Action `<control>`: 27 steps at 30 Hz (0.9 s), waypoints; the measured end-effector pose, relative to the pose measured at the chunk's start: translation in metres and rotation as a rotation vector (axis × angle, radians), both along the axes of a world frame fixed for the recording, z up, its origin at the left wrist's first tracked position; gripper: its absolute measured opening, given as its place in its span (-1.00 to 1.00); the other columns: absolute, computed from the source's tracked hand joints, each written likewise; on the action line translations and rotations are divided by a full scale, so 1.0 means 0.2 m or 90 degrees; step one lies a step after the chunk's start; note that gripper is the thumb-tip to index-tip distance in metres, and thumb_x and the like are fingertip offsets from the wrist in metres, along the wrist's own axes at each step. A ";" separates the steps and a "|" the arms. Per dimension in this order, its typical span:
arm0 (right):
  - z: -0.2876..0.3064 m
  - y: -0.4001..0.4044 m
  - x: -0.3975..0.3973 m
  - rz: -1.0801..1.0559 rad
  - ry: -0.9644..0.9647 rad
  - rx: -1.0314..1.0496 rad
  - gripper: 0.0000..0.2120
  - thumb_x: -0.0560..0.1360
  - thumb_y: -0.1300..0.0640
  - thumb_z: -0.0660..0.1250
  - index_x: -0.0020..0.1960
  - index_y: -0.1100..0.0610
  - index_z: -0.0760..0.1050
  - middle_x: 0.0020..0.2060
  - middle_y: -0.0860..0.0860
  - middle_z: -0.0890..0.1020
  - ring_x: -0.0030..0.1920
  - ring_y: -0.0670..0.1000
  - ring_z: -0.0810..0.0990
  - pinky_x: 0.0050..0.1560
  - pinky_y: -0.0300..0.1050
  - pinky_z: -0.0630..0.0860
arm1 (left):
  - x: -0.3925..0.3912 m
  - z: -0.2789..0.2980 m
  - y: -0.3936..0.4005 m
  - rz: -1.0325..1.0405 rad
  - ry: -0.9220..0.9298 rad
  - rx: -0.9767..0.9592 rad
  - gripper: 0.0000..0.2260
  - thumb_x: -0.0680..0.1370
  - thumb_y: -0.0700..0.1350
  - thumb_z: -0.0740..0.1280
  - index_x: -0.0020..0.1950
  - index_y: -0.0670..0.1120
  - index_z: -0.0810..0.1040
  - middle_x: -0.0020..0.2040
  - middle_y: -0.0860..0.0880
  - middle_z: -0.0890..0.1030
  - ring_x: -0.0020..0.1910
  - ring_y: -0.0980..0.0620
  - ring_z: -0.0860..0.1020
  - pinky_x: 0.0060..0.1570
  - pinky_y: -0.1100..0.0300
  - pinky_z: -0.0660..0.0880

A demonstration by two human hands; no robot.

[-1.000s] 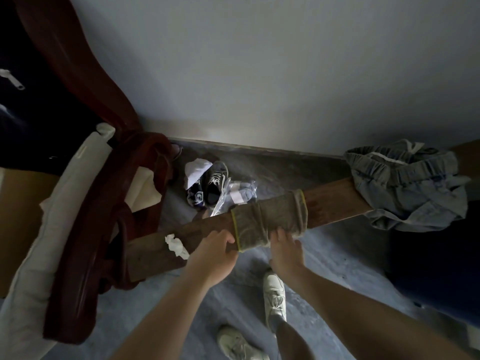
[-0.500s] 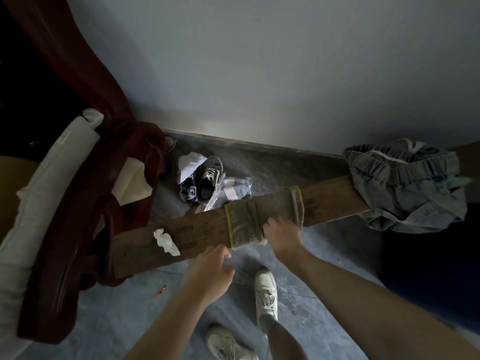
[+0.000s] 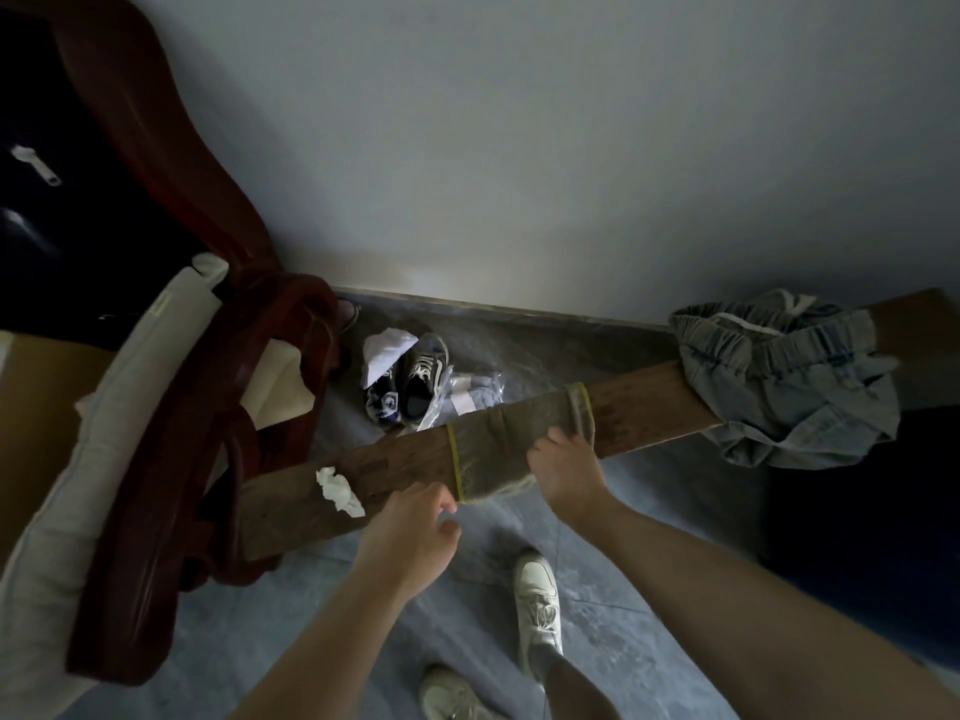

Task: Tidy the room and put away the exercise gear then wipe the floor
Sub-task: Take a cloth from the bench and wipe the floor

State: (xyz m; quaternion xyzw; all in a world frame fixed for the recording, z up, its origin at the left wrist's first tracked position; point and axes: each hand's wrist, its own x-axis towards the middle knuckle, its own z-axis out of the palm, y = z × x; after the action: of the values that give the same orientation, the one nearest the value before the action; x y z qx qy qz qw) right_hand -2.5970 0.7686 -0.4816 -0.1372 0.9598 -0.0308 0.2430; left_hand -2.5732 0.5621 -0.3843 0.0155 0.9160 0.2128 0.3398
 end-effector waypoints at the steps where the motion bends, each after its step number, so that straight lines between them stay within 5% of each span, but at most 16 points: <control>1: 0.04 0.02 0.01 -0.010 -0.004 -0.009 -0.84 0.51 0.22 0.27 0.06 0.07 0.53 0.05 -0.01 0.57 0.16 0.05 0.43 0.09 -0.06 0.40 | -0.01 0.04 0.00 0.001 0.000 -0.005 -0.78 0.54 -0.09 0.20 0.14 0.02 0.52 0.13 0.09 0.54 0.10 0.11 0.48 -0.02 0.17 0.44; 5: 0.30 0.12 0.04 -0.115 0.018 -0.041 -0.84 0.42 0.19 0.42 -0.18 -0.02 0.46 -0.21 -0.07 0.51 -0.05 -0.03 0.51 -0.23 -0.17 0.36 | -0.11 0.28 0.02 -0.037 0.032 -0.017 -0.83 0.53 -0.06 0.23 0.08 0.04 0.55 0.08 0.09 0.58 0.04 0.14 0.53 0.04 0.09 0.53; 10: 0.68 0.26 0.13 -0.235 -0.013 -0.094 -0.72 0.52 0.15 0.29 -0.33 0.00 0.30 -0.33 -0.13 0.33 0.10 0.04 0.47 0.02 -0.04 0.52 | -0.27 0.63 0.12 -0.098 0.111 -0.032 -0.87 0.49 0.01 0.27 0.01 0.12 0.53 0.00 0.11 0.59 -0.02 0.12 0.57 -0.03 0.15 0.54; 15: 1.06 0.39 0.44 -0.338 0.091 -0.081 -0.82 0.56 0.15 0.17 0.03 0.11 0.54 0.03 0.04 0.56 0.17 0.06 0.45 -0.01 -0.03 0.49 | -0.21 0.92 0.38 -0.272 0.176 0.030 -0.97 0.53 -0.01 0.31 -0.03 0.10 0.50 -0.10 0.15 0.54 -0.09 0.17 0.53 -0.19 0.34 0.40; 19: 1.23 0.43 0.81 -0.437 0.156 -0.057 -0.84 0.51 0.17 0.20 0.01 0.12 0.54 0.04 0.07 0.57 0.14 0.10 0.49 -0.10 -0.06 0.45 | 0.00 1.04 0.57 -0.369 0.159 0.088 -0.87 0.45 -0.05 0.38 -0.01 0.06 0.57 -0.01 0.09 0.60 -0.01 0.06 0.57 0.06 0.06 0.54; 27: 1.33 0.21 1.83 -0.616 0.193 0.037 -0.81 0.51 0.19 0.23 0.08 0.15 0.54 0.08 0.06 0.57 0.18 0.11 0.49 0.01 -0.01 0.50 | 0.92 0.96 0.73 -0.631 0.077 0.124 -0.82 0.44 -0.06 0.44 0.03 0.02 0.59 -0.04 0.04 0.62 -0.06 0.08 0.57 0.00 0.16 0.54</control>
State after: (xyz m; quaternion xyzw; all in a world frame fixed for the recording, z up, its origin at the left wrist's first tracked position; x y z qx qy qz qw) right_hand -2.2308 0.8107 -0.2153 0.3267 0.9385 -0.0931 0.0626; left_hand -2.3901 0.7075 -0.1928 0.4921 0.7926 0.1089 0.3431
